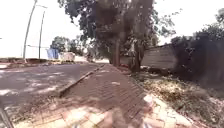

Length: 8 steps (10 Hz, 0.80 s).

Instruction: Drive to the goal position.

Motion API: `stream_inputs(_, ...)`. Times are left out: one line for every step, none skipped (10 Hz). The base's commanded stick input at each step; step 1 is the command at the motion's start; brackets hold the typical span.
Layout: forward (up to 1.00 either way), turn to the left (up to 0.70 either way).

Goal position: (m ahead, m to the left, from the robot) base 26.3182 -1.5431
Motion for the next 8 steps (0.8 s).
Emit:
stream_inputs(0.5, 0.0)
stream_inputs(0.5, 0.0)
stream_inputs(0.5, 0.0)
stream_inputs(0.5, 0.0)
stream_inputs(0.5, 0.0)
stream_inputs(0.5, 0.0)
stream_inputs(0.5, 0.0)
stream_inputs(0.5, 0.0)
